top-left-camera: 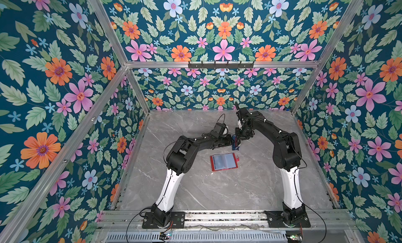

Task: Insert credit cards into a card holder
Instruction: Pick up the credit card from the storage box.

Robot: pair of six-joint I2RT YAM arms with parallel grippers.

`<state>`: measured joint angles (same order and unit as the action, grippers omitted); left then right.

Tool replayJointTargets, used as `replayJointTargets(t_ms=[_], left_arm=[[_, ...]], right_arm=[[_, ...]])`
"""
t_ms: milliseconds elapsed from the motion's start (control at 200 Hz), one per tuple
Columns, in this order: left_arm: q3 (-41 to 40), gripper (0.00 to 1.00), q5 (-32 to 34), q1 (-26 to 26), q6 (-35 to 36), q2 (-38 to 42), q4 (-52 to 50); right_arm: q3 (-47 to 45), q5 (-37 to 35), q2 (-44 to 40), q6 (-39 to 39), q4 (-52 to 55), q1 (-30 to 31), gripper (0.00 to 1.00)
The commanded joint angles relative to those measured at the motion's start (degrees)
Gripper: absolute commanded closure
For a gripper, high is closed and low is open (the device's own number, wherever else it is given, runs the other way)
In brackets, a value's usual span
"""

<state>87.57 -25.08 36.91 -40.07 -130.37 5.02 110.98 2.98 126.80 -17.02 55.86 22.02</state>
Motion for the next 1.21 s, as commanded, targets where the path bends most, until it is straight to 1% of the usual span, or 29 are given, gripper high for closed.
replayJointTargets(t_ms=[0,370,765,980,1200], left_arm=[[-0.1,0.76,2.4,0.0,0.5,-0.4,-4.0],[-0.3,0.76,2.5,0.0,0.2,-0.6,-4.1],[-0.4,0.76,1.9,0.0,-0.1,-0.7,-3.7],[-0.8,0.74,0.7,0.0,-0.2,-0.1,-2.9],[-0.8,0.67,-0.9,0.0,1.0,1.8,-1.1]], right_arm=[[0.1,-0.9,-0.9,-0.4,1.8,0.2,0.75],[0.5,-1.0,-1.9,-0.4,2.0,0.3,0.82],[0.8,-1.1,-2.1,-0.6,2.4,0.6,1.0],[0.2,-0.5,-2.9,-1.2,1.8,0.6,1.0],[-2.3,1.1,-6.2,-2.2,-0.7,0.6,1.0]])
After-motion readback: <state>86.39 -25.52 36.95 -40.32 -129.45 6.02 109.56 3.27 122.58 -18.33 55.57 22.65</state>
